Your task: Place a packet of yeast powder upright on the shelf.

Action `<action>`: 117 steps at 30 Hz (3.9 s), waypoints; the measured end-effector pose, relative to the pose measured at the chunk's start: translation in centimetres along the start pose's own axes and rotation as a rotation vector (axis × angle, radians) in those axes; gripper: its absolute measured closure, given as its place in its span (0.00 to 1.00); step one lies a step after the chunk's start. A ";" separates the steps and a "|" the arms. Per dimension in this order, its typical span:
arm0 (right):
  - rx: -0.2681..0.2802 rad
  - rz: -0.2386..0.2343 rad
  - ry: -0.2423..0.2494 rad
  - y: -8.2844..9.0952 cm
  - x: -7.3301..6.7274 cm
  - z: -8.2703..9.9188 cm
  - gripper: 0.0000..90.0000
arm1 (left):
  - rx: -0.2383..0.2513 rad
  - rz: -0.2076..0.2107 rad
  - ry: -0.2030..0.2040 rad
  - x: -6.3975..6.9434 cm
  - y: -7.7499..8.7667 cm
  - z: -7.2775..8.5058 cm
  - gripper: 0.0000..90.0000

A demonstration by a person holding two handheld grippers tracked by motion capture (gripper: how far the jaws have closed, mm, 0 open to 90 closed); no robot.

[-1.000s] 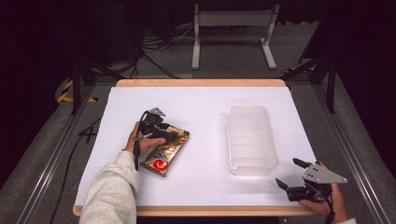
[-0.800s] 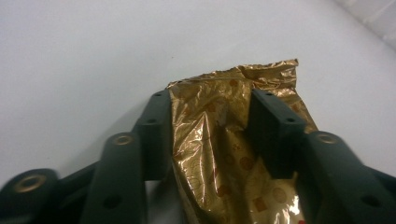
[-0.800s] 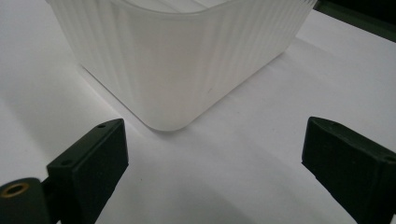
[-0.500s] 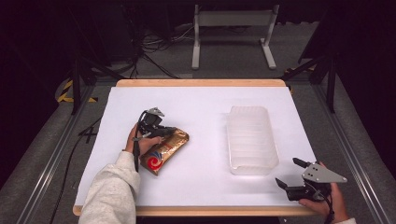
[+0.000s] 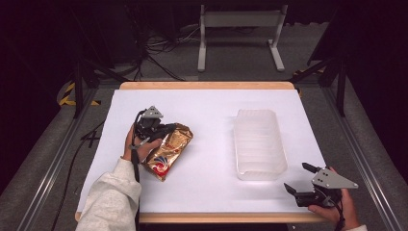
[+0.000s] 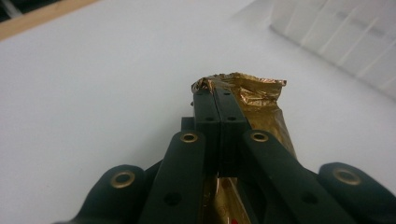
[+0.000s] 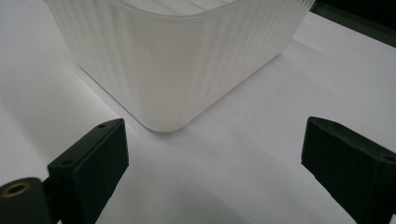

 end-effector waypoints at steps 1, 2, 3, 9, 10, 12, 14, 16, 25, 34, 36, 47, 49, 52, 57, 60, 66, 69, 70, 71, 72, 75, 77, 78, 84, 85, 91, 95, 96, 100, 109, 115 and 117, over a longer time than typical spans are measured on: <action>-0.001 0.000 0.000 0.0 0.0 0.0 0.09 | 0.014 -0.004 -0.013 0.4 0.7 -0.3 0.99; -0.003 -0.001 -0.002 0.0 0.0 0.0 0.09 | 0.031 -0.004 -0.019 0.7 1.3 -0.6 0.99; -0.002 -0.001 -0.004 0.0 0.0 0.0 0.09 | 0.065 -0.001 -0.019 1.1 2.2 -1.0 0.99; 0.003 0.007 -0.002 0.0 0.1 -0.1 0.09 | 0.134 0.006 -0.033 2.3 4.3 -2.0 1.00; 0.003 0.007 -0.002 0.0 0.1 -0.1 0.09 | 0.134 0.006 -0.033 2.3 4.3 -2.0 1.00; 0.003 0.004 -0.004 0.0 0.1 -0.1 0.09 | 0.151 0.013 -0.039 2.6 4.7 -2.3 1.00; 0.000 0.005 -0.001 -0.1 0.0 -0.1 0.09 | 0.165 0.018 -0.056 3.1 5.1 -2.7 1.00; -0.002 0.003 -0.001 0.0 0.0 -0.1 0.09 | 0.193 -0.009 -0.065 3.6 5.5 -3.0 1.00; 0.006 0.004 0.000 0.2 0.1 -0.2 0.09 | 0.269 -0.008 -0.124 6.4 6.5 -4.6 1.00; 0.006 -0.005 0.004 0.2 0.0 -0.2 0.09 | 0.308 0.054 -0.174 9.6 5.2 -6.5 1.00; 0.005 -0.003 0.003 0.2 0.0 -0.2 0.09 | 0.311 0.068 -0.175 10.1 4.8 -6.8 1.00; 0.000 -0.005 -0.003 0.1 0.0 -0.2 0.09 | 0.386 0.137 -0.180 12.7 2.9 -10.3 1.00; 0.000 -0.005 -0.004 0.2 0.0 -0.1 0.09 | 0.390 0.143 -0.187 13.1 2.5 -11.1 1.00; -0.003 -0.002 -0.015 0.2 0.2 0.0 0.09 | 0.399 0.170 -0.186 13.8 1.8 -12.3 1.00; -0.006 -0.003 -0.013 0.1 0.1 0.1 0.09 | 0.419 0.217 -0.194 15.2 0.3 -13.5 1.00; -0.013 0.003 -0.009 0.1 0.2 0.1 0.09 | 0.410 0.238 -0.214 16.3 -0.3 -13.7 1.00; -0.012 0.002 -0.008 0.1 0.2 0.2 0.09 | 0.423 0.268 -0.198 17.3 -1.4 -14.3 1.00; -0.014 0.003 -0.013 0.1 0.3 0.2 0.09 | 0.426 0.281 -0.189 17.8 -2.0 -14.5 1.00; -0.015 0.003 -0.014 0.1 0.3 0.2 0.09 | 0.431 0.293 -0.181 18.0 -2.2 -14.5 1.00; -0.015 0.003 -0.014 0.1 0.3 0.2 0.09 | 0.431 0.293 -0.181 18.0 -2.2 -14.5 1.00; -0.016 0.001 -0.012 0.1 0.2 0.2 0.09 | 0.434 0.288 -0.181 18.1 -2.3 -14.6 1.00; -0.012 -0.001 -0.008 0.1 0.2 0.2 0.09 | 0.442 0.300 -0.175 18.6 -2.5 -15.1 1.00; -0.014 0.000 -0.010 0.1 0.2 0.2 0.09 | 0.445 0.300 -0.178 19.0 -2.4 -15.4 1.00; -0.012 -0.001 -0.010 0.1 0.2 0.2 0.09 | 0.450 0.300 -0.178 19.2 -2.5 -15.6 1.00; -0.010 -0.003 -0.011 0.2 0.2 0.2 0.09 | 0.456 0.312 -0.168 20.2 -3.6 -16.1 1.00; -0.011 -0.003 -0.012 0.2 0.2 0.2 0.09 | 0.454 0.316 -0.169 20.4 -3.8 -16.1 1.00; -0.009 -0.006 -0.017 0.2 0.2 0.2 0.09 | 0.459 0.320 -0.153 21.0 -5.0 -16.3 1.00; -0.010 -0.005 -0.017 0.2 0.2 0.3 0.09 | 0.474 0.342 -0.133 21.4 -5.6 -16.3 1.00; -0.010 -0.007 -0.015 0.2 0.2 0.2 0.09 | 0.482 0.342 -0.128 21.5 -5.8 -16.3 1.00; -0.011 -0.008 -0.014 0.2 0.2 0.3 0.09 | 0.492 0.375 -0.075 21.7 -7.0 -16.1 1.00; -0.012 -0.009 -0.012 0.3 0.2 0.3 0.09 | 0.449 0.405 -0.047 21.8 -8.9 -14.7 1.00; -0.017 -0.008 -0.011 0.2 0.1 0.3 0.09 | 0.442 0.450 -0.019 20.4 -9.5 -12.9 1.00; -0.017 -0.007 -0.011 0.2 0.2 0.3 0.09 | 0.422 0.445 -0.031 20.2 -9.7 -12.5 1.00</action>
Point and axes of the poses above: each handheld gripper's, and its own axes: y roughly backward along the jaws, z roughly out of its underside, x roughly to its right, the point moved 5 cm from there along -y, roughly forward along the jaws, and after that the axes turned 1 degree about -x, right-handed, at the moved point
